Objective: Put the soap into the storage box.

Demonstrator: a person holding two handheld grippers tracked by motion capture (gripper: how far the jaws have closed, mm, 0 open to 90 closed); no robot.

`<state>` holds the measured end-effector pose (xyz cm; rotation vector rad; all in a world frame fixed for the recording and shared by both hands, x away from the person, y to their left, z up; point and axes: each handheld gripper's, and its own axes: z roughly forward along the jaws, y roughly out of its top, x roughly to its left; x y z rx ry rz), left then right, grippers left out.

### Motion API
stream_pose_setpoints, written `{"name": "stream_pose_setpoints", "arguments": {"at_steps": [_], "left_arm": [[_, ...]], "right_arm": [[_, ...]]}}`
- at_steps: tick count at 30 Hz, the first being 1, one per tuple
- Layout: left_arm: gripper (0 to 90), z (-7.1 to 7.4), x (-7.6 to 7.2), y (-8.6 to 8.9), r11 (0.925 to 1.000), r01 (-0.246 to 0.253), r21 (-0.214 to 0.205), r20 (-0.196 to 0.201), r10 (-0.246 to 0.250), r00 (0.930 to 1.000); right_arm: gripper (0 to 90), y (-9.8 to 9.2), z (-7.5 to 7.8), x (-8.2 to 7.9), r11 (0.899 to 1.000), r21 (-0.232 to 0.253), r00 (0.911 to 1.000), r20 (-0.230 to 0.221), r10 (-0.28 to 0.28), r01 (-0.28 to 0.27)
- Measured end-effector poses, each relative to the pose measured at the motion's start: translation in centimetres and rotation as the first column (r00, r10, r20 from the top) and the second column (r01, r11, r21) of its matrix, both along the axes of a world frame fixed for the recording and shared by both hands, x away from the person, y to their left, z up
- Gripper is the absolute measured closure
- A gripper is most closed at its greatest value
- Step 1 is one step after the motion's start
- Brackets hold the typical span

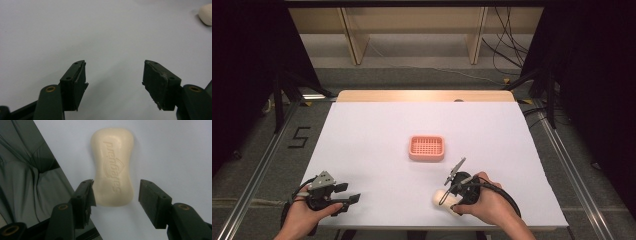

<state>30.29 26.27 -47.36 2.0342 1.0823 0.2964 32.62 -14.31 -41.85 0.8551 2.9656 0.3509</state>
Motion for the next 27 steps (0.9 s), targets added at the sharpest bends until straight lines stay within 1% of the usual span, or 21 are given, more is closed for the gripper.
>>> {"name": "stream_pose_setpoints", "arguments": {"at_steps": [5, 6, 7, 8, 10, 11, 13, 14, 15, 16, 17, 18, 19, 20, 21, 22, 23, 24, 25, 26, 27], "left_arm": [[34.6, -0.1, 0.1, -0.1, 0.9999, -0.002, -0.011, -0.004, 0.002, 1.0], [34.6, 0.0, 0.0, 0.0, 0.9999, -0.012, 0.011, -0.004, 0.012, 0.9999], [34.6, -0.1, 0.0, -0.1, 1.0, -0.002, -0.008, -0.009, 0.001, 1.0], [34.6, 0.0, 0.0, 0.0, 1.0, 0.008, 0.005, -0.009, -0.008, 0.9999], [34.6, 0.0, 0.0, 0.0, 1.0, 0.007, 0.001, -0.01, -0.007, 0.9999], [34.6, 0.0, 0.0, 0.0, 1.0, 0.006, -0.002, -0.006, -0.006, 1.0], [34.7, -0.1, 0.0, 0.0, 1.0, 0.006, -0.002, -0.005, -0.006, 1.0], [34.6, -0.1, 0.1, -0.1, 0.9999, 0.0, -0.012, -0.006, 0.0, 1.0], [34.7, -0.1, 0.1, -0.1, 1.0, -0.002, 0.0, -0.007, 0.002, 1.0], [34.6, -0.1, 0.1, 0.0, 1.0, 0.008, 0.002, -0.008, -0.008, 0.9999], [34.6, -0.1, 0.1, 0.0, 1.0, 0.008, 0.002, -0.008, -0.008, 0.9999], [34.6, -0.1, 0.0, 0.0, 0.9999, 0.011, 0.007, -0.008, -0.011, 0.9999], [34.6, 0.0, 0.1, 0.0, 0.9998, 0.019, 0.008, -0.017, -0.019, 0.9997], [34.6, -0.1, 0.1, -0.1, 1.0, 0.006, 0.008, -0.007, -0.006, 1.0], [34.6, -0.1, 0.1, -0.1, 1.0, 0.009, 0.005, -0.007, -0.009, 0.9999], [34.6, -0.1, 0.1, -0.1, 1.0, 0.006, 0.005, -0.007, -0.006, 1.0], [34.7, -0.1, 0.1, -0.2, 1.0, 0.008, -0.003, -0.01, -0.008, 0.9999], [34.6, -0.2, 0.0, -0.2, 0.9999, 0.006, -0.015, -0.012, -0.006, 0.9999], [34.7, -0.2, 0.0, -0.2, 0.9999, 0.004, -0.013, -0.016, -0.004, 0.9999], [34.6, -0.2, 0.1, -0.2, 0.9999, 0.011, -0.012, -0.01, -0.011, 0.9999], [34.6, -0.1, 0.1, -0.1, 0.9999, 0.016, 0.0, -0.013, -0.016, 0.9998]], "right_arm": [[43.2, 0.7, -0.2, 0.3, 0.999, -0.026, 0.9988, -0.031, 0.037, -0.038], [42.8, 0.8, -0.2, 0.4, 0.999, -0.029, 0.9985, -0.039, 0.039, -0.04], [42.3, 1.0, -0.2, 0.5, 0.999, -0.034, 0.9984, -0.043, 0.037, -0.039], [42.1, 1.1, -0.3, 0.6, 0.998, -0.037, 0.9979, -0.044, 0.048, -0.05], [42.1, 1.3, -0.3, 0.6, 0.998, -0.043, 0.9977, -0.053, 0.044, -0.046], [41.9, 1.5, -0.4, 0.9, 0.997, -0.044, 0.9971, -0.053, 0.055, -0.058], [41.8, 1.8, -0.6, 1.0, 0.997, -0.053, 0.9967, -0.064, 0.048, -0.052], [41.7, 1.9, -0.7, 1.3, 0.996, -0.056, 0.9962, -0.064, 0.059, -0.062], [41.6, 2.0, -0.8, 1.3, 0.997, -0.056, 0.9962, -0.066, 0.056, -0.06], [41.5, 2.1, -0.9, 1.4, 0.996, -0.057, 0.9958, -0.07, 0.059, -0.063], [41.3, 2.2, -1.0, 1.5, 0.997, -0.062, 0.9963, -0.072, 0.047, -0.052], [41.0, 2.2, -1.2, 1.7, 0.996, -0.062, 0.9953, -0.071, 0.066, -0.071], [40.6, 2.3, -1.3, 1.7, 0.996, -0.067, 0.9955, -0.077, 0.056, -0.062], [40.3, 2.3, -1.4, 1.9, 0.994, -0.079, 0.9948, -0.074, 0.07, -0.076], [40.1, 2.4, -1.5, 2.0, 0.995, -0.073, 0.9937, -0.089, 0.068, -0.075], [40.0, 2.5, -1.6, 2.1, 0.994, -0.076, 0.9937, -0.088, 0.069, -0.076], [39.8, 2.5, -1.6, 2.1, 0.994, -0.086, 0.9939, -0.092, 0.06, -0.068], [39.8, 2.6, -1.7, 2.2, 0.994, -0.081, 0.9932, -0.099, 0.062, -0.07], [39.8, 2.7, -1.7, 2.3, 0.993, -0.088, 0.9937, -0.091, 0.066, -0.074], [39.8, 2.7, -1.7, 2.3, 0.994, -0.084, 0.9931, -0.099, 0.063, -0.072], [39.8, 2.9, -1.8, 2.3, 0.994, -0.087, 0.9929, -0.102, 0.061, -0.07]]}}
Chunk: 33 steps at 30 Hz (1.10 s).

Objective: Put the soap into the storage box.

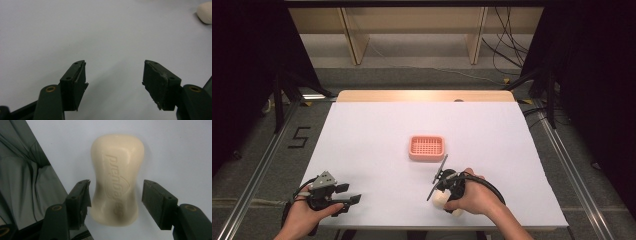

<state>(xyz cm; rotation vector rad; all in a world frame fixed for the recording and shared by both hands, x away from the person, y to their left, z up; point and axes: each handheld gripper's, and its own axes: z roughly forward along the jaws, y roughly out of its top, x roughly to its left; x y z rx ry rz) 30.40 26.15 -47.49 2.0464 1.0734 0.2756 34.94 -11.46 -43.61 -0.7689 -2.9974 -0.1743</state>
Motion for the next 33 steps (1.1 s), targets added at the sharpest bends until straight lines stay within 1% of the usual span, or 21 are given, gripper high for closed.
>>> {"name": "stream_pose_setpoints", "arguments": {"at_steps": [1, 2, 3, 4, 6, 7, 9, 11, 12, 15, 16, 19, 22, 23, 24, 25, 27, 28, 30, 32, 33], "left_arm": [[34.6, 0.0, 0.0, -0.1, 0.9999, -0.005, -0.01, 0.001, 0.005, 1.0], [34.6, 0.0, 0.1, 0.0, 0.9999, -0.013, 0.005, 0.003, 0.013, 0.9999], [34.6, 0.0, 0.0, -0.1, 0.9998, -0.02, 0.002, 0.004, 0.02, 0.9998], [34.6, 0.0, 0.0, -0.1, 0.9998, -0.018, 0.003, 0.005, 0.018, 0.9998], [34.6, 0.0, 0.0, 0.0, 0.9999, -0.012, 0.004, 0.005, 0.012, 0.9999], [34.6, 0.0, -0.1, -0.1, 0.9997, -0.012, -0.021, -0.006, 0.012, 0.9999], [34.6, 0.0, -0.1, -0.1, 0.9998, -0.015, -0.01, -0.003, 0.015, 0.9999], [34.6, 0.0, -0.1, -0.1, 0.9997, -0.013, -0.021, -0.006, 0.013, 0.9999], [34.6, 0.0, 0.0, -0.1, 0.9999, -0.01, -0.013, -0.007, 0.01, 0.9999], [34.6, 0.0, 0.0, -0.1, 1.0, -0.001, -0.006, 0.0, 0.001, 1.0], [34.7, 0.0, 0.0, -0.1, 0.9999, -0.001, -0.014, 0.0, 0.001, 1.0], [34.7, 0.0, 0.0, -0.1, 0.9999, 0.0, -0.013, 0.0, 0.0, 1.0], [34.6, 0.0, 0.0, -0.1, 0.9999, 0.0, -0.013, 0.001, 0.0, 1.0], [34.6, 0.0, 0.0, -0.1, 0.9999, -0.001, -0.014, 0.0, 0.001, 1.0], [34.6, 0.0, 0.0, -0.1, 0.9999, -0.001, -0.013, -0.001, 0.001, 1.0], [34.6, 0.0, 0.0, -0.1, 0.9999, -0.001, -0.013, -0.001, 0.001, 1.0], [34.6, 0.0, 0.0, -0.1, 0.9999, 0.0, -0.011, -0.002, 0.0, 1.0], [34.6, 0.0, 0.0, -0.1, 1.0, 0.005, -0.005, 0.0, -0.005, 1.0], [34.6, 0.0, 0.0, -0.1, 0.9999, -0.002, -0.013, -0.003, 0.002, 1.0], [34.7, -0.1, 0.0, 0.0, 1.0, 0.003, 0.0, -0.009, -0.003, 0.9999], [34.7, -0.1, 0.0, 0.0, 1.0, 0.003, -0.002, -0.007, -0.003, 1.0]], "right_arm": [[39.8, 0.0, -0.1, 0.1, 1.0, -0.006, 0.9999, 0.013, 0.01, -0.01], [39.8, 0.2, -0.1, 0.1, 1.0, -0.005, 1.0, 0.0, 0.001, -0.001], [39.8, 0.2, -0.2, 0.3, 1.0, -0.022, 0.9998, 0.009, 0.018, -0.018], [39.8, 0.3, -0.2, 0.2, 1.0, -0.029, 0.9999, 0.012, 0.008, -0.007], [39.8, 0.6, -0.3, 0.3, 0.999, -0.041, 0.9998, 0.011, 0.016, -0.015], [39.8, 0.7, -0.4, 0.3, 0.999, -0.033, 0.9999, -0.002, 0.013, -0.013], [39.8, 0.9, -0.4, 0.4, 0.999, -0.043, 0.9999, 0.002, 0.017, -0.016], [39.8, 0.9, -0.6, 0.6, 0.998, -0.043, 0.9985, 0.018, 0.051, -0.051], [39.9, 1.0, -0.7, 0.6, 0.997, -0.041, 0.9981, 0.013, 0.059, -0.059], [39.9, 1.1, -0.9, 0.5, 0.998, -0.051, 0.9994, 0.004, 0.034, -0.034], [39.9, 1.0, -1.0, 0.6, 0.997, -0.05, 0.9985, 0.01, 0.054, -0.053], [40.0, 1.1, -1.2, 0.6, 0.997, -0.054, 0.9988, 0.005, 0.049, -0.049], [41.2, 1.2, -1.3, 0.7, 0.996, -0.057, 0.9979, 0.008, 0.065, -0.064], [41.5, 1.3, -1.4, 0.5, 0.997, -0.062, 0.9988, 0.001, 0.048, -0.048], [41.7, 1.3, -1.4, 0.6, 0.996, -0.062, 0.9977, 0.005, 0.067, -0.067], [42.0, 1.4, -1.4, 0.4, 0.997, -0.067, 0.9993, -0.009, 0.037, -0.038], [42.2, 1.3, -1.4, 0.6, 0.997, -0.066, 0.9989, -0.005, 0.047, -0.047], [42.3, 1.4, -1.4, 0.6, 0.997, -0.072, 0.9993, -0.015, 0.035, -0.036], [42.2, 1.4, -1.4, 0.8, 0.996, -0.067, 0.9985, -0.006, 0.054, -0.054], [42.1, 1.5, -1.3, 0.7, 0.997, -0.068, 0.9994, -0.006, 0.033, -0.033], [42.1, 1.5, -1.4, 0.8, 0.997, -0.064, 0.9989, -0.01, 0.046, -0.046]]}}
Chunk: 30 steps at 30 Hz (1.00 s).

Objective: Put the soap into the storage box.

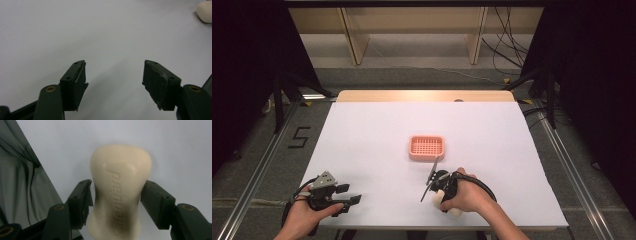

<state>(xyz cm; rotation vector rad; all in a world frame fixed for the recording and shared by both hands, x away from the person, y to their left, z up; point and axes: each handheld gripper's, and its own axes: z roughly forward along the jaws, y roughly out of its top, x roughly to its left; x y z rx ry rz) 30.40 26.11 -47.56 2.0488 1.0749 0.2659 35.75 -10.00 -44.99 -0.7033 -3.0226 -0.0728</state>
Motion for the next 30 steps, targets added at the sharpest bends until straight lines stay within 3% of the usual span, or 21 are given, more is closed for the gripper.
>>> {"name": "stream_pose_setpoints", "arguments": {"at_steps": [17, 20, 21, 24, 25, 27, 30], "left_arm": [[34.8, 0.03, 0.01, 0.08, 1.0, 0.005, 0.0, -0.003, -0.005, 1.0], [34.9, -0.04, -0.01, -0.04, 0.9999, -0.005, -0.016, -0.002, 0.005, 1.0], [34.9, 0.04, 0.02, 0.1, 1.0, 0.009, 0.001, -0.005, -0.009, 0.9999], [34.9, 0.01, 0.0, 0.04, 0.9999, 0.011, 0.001, -0.002, -0.011, 0.9999], [34.9, 0.01, -0.01, 0.03, 0.9999, 0.011, 0.0, -0.003, -0.011, 0.9999], [34.9, -0.03, -0.01, 0.03, 0.9999, 0.012, 0.002, -0.001, -0.012, 0.9999], [34.9, -0.03, 0.0, 0.05, 0.9999, 0.012, 0.003, -0.001, -0.012, 0.9999]], "right_arm": [[47.0, -0.1, -0.68, 0.33, 1.0, -0.01, 0.9996, -0.02, 0.021, -0.022], [47.0, -0.16, -0.67, 0.33, 1.0, -0.01, 0.9995, -0.024, 0.018, -0.019], [47.2, -0.17, -0.66, 0.35, 1.0, -0.01, 0.9995, -0.025, 0.02, -0.02], [48.6, -0.16, -0.7, 0.34, 1.0, -0.012, 0.9994, -0.021, 0.027, -0.027], [49.3, -0.03, -0.58, 0.17, 1.0, -0.021, 0.9997, -0.026, 0.004, -0.005], [50.0, -0.16, -0.65, 0.24, 0.999, -0.015, 0.9995, -0.009, 0.031, -0.031], [50.2, -0.19, -0.62, 0.14, 0.999, -0.015, 0.9996, 0.005, 0.028, -0.028]]}}
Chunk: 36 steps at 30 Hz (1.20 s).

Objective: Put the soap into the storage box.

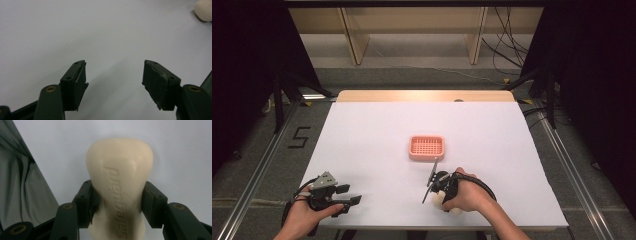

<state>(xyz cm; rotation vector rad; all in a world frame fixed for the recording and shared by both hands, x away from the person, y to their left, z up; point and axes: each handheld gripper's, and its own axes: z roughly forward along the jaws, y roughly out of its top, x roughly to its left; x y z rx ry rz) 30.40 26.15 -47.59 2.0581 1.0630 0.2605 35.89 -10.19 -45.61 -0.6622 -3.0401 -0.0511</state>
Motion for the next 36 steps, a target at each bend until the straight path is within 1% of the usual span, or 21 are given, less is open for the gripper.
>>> {"name": "stream_pose_setpoints", "arguments": {"at_steps": [1, 2, 6, 11, 14, 15, 16, 17, 18, 20, 21, 22, 23, 25, 26, 28, 30, 33, 34, 35, 36], "left_arm": [[34.9, 0.0, 0.0, 0.0, 1.0, 0.0, 0.0, 0.0, 0.0, 1.0], [34.9, 0.0, 0.0, 0.0, 1.0, 0.0, 0.0, 0.0, 0.0, 1.0], [35.0, 0.0, 0.0, 0.0, 1.0, 0.0, 0.001, -0.002, 0.0, 1.0], [34.9, 0.0, 0.0, 0.0, 1.0, -0.007, -0.003, -0.002, 0.007, 1.0], [35.0, 0.0, 0.0, 0.0, 1.0, -0.003, 0.001, -0.001, 0.003, 1.0], [35.0, 0.0, 0.0, 0.0, 1.0, -0.007, 0.002, 0.001, 0.007, 1.0], [35.0, 0.0, 0.0, 0.0, 1.0, -0.008, 0.002, 0.0, 0.008, 1.0], [35.0, 0.0, 0.0, 0.1, 1.0, -0.002, 0.002, -0.006, 0.002, 1.0], [35.0, 0.0, 0.0, 0.1, 1.0, -0.002, 0.0, -0.002, 0.002, 1.0], [35.0, 0.0, 0.0, 0.0, 0.9999, -0.01, -0.01, -0.003, 0.01, 0.9999], [35.0, -0.1, -0.1, -0.1, 0.9997, -0.021, -0.013, -0.003, 0.021, 0.9998], [35.0, 0.0, 0.0, 0.1, 1.0, -0.003, 0.003, -0.001, 0.003, 1.0], [35.0, -0.1, 0.0, 0.0, 0.9999, -0.01, -0.009, -0.002, 0.01, 0.9999], [35.0, 0.0, 0.0, 0.1, 1.0, -0.004, 0.003, -0.002, 0.004, 1.0], [35.0, -0.1, -0.1, 0.0, 0.9997, -0.021, -0.014, -0.009, 0.021, 0.9997], [35.0, -0.1, -0.1, 0.0, 0.9997, -0.02, -0.014, -0.01, 0.02, 0.9998], [35.0, -0.1, 0.0, 0.0, 0.9998, -0.017, -0.003, -0.003, 0.017, 0.9998], [35.0, -0.1, 0.0, 0.0, 0.9999, -0.01, -0.008, -0.002, 0.01, 0.9999], [35.0, 0.0, 0.0, 0.1, 1.0, -0.005, 0.003, -0.002, 0.005, 1.0], [35.0, -0.1, -0.1, 0.0, 0.9998, -0.017, -0.007, 0.002, 0.017, 0.9998], [35.1, -0.1, -0.1, 0.0, 0.9996, -0.022, -0.018, -0.008, 0.022, 0.9997]], "right_arm": [[50.3, 0.1, 0.1, -0.2, 1.0, -0.012, 0.9996, 0.002, -0.027, 0.027], [50.3, 0.0, 0.0, 0.0, 1.0, -0.007, 1.0, 0.009, -0.002, 0.002], [50.4, 0.0, 0.1, 0.1, 1.0, -0.011, 0.9998, 0.019, 0.006, -0.006], [50.4, 0.1, 0.4, 0.1, 1.0, 0.001, 1.0, 0.0, 0.009, -0.009], [50.5, 0.2, 0.7, 0.1, 0.999, 0.001, 0.9995, 0.003, 0.032, -0.032], [50.4, 0.1, 0.8, 0.2, 0.999, 0.011, 0.9988, -0.011, 0.047, -0.047], [50.4, 0.2, 0.9, 0.1, 0.999, 0.009, 0.9993, 0.001, 0.039, -0.039], [50.4, 0.2, 1.0, 0.1, 0.999, 0.014, 0.9993, -0.01, 0.036, -0.036], [50.4, 0.2, 1.2, 0.1, 0.999, 0.011, 0.999, 0.003, 0.045, -0.045], [50.4, 0.1, 1.3, 0.2, 0.999, 0.024, 0.9992, -0.004, 0.04, -0.04], [50.4, 0.0, 1.7, 0.4, 0.999, 0.023, 0.9988, 0.019, 0.046, -0.047], [50.4, -0.1, 1.8, 0.4, 0.999, 0.026, 0.9989, 0.021, 0.043, -0.043], [50.4, -0.2, 1.9, 0.6, 0.998, 0.032, 0.9984, 0.024, 0.051, -0.052], [50.4, -0.3, 2.2, 0.5, 0.999, 0.033, 0.999, 0.036, 0.027, -0.028], [50.4, -0.3, 2.3, 0.5, 0.999, 0.037, 0.9992, 0.038, 0.012, -0.014], [50.5, -0.6, 2.5, 0.8, 0.998, 0.06, 0.9983, 0.048, 0.032, -0.035], [50.4, -0.8, 2.6, 0.9, 0.997, 0.069, 0.998, 0.052, 0.037, -0.04], [50.4, -1.0, 2.7, 0.9, 0.997, 0.068, 0.9983, 0.053, 0.024, -0.027], [50.5, -1.0, 2.8, 1.0, 0.997, 0.07, 0.9982, 0.057, 0.022, -0.026], [50.5, -1.1, 2.9, 0.9, 0.997, 0.076, 0.9979, 0.064, 0.01, -0.014], [50.4, -1.2, 2.9, 1.0, 0.996, 0.091, 0.9973, 0.073, 0.002, -0.008]]}}
